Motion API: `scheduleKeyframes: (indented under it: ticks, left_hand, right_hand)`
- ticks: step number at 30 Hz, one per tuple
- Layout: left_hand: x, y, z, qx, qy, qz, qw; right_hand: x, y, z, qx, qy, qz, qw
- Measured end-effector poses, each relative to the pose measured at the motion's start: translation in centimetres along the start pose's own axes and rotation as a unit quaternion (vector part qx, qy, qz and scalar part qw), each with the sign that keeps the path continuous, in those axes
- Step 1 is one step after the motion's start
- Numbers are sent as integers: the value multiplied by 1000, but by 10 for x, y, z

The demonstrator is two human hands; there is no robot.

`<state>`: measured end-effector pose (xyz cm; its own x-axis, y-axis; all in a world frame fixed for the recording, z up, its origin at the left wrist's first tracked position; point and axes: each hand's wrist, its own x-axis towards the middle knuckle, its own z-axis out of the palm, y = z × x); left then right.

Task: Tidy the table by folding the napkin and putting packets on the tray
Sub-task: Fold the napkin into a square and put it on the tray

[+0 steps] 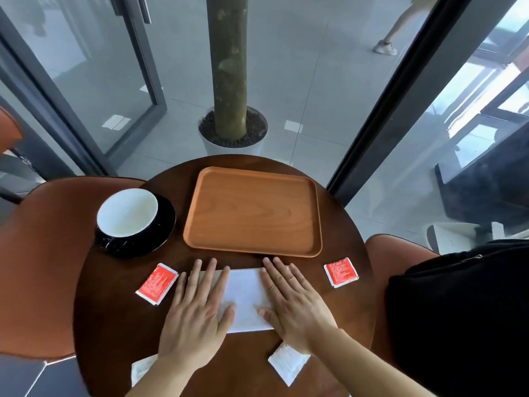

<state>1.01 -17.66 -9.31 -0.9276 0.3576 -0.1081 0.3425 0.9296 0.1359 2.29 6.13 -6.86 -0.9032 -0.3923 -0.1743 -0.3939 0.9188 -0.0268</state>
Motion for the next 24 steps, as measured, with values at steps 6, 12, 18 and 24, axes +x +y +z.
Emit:
scheduleKeyframes:
  ticks: [6,12,18,24]
  left_hand:
    - [0,1,-4,6,-7,-8,1000]
    - [-3,5,-12,23,-5,-9,1000]
    - [-13,20,-30,-101,61,-91,989]
    - [-27,21,-42,-202,87,-243,945]
  right_hand:
    - [-6,4,8,20,-8,17,1000]
    - [-3,-10,-5,69,106,12,992]
    - [33,-83,-27,591,146,139,781]
    - [44,-94,-12,670,119,199,706]
